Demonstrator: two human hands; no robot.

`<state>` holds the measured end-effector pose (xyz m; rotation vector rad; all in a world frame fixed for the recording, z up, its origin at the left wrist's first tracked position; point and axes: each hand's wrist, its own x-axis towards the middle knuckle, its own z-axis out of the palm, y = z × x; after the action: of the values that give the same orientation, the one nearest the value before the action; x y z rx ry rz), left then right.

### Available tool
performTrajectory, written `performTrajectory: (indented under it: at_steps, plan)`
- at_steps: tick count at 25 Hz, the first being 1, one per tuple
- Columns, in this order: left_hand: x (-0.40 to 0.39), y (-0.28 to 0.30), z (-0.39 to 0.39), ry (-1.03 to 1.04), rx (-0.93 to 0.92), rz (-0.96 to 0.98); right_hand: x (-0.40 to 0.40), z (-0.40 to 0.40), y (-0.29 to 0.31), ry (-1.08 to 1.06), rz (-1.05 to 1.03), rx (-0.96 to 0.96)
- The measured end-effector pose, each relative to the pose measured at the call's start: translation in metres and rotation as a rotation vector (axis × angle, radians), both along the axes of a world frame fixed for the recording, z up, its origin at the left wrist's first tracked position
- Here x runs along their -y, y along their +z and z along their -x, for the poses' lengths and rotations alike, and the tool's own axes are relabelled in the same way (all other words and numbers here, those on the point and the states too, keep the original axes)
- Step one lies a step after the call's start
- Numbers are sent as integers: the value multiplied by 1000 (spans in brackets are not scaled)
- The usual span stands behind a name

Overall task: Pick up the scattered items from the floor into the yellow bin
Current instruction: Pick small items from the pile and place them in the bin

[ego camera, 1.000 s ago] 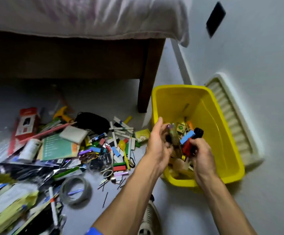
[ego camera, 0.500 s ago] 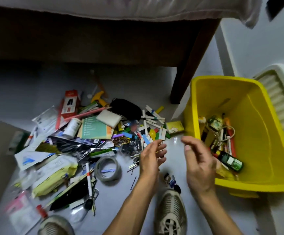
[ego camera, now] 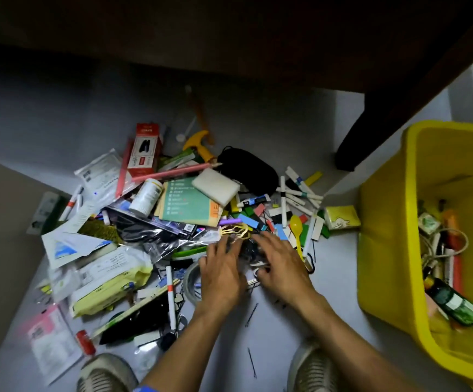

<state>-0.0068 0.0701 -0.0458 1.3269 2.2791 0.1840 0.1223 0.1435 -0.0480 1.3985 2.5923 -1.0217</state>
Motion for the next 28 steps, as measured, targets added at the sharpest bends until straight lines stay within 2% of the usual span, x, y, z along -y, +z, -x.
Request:
performTrajectory:
  at_steps: [2,5,7,9,14,15,18,20,22,25,28]
  plan:
    - [-3,0,5,-45,-69,-24,0,12,-6,168,-122,165]
    - [-8,6,11,25,39,-191,-1,14,-10,147,-234,209]
    - [-7,13,11,27,222,-322,2,12,-3,60,-220,44]
    - [-7,31,4,96,400,-441,7,7,16,-98,-121,-226]
    - [-19,94,-26,257,638,-635,28,-22,92,-575,111,-713]
    - [-23,104,-32,320,704,-641,27,-35,109,-683,81,-793]
    - [-28,114,-43,434,763,-612,13,-86,159,-895,-217,-902]
    - [-26,113,-55,416,764,-544,6,-121,186,-968,-421,-867]
    - [-24,110,-70,388,785,-484,2,-148,197,-1021,-516,-762]
    - [-18,103,-80,380,771,-436,7,-159,188,-968,-477,-681]
    - [-6,88,-72,374,710,-390,22,-141,173,-773,-513,-645]
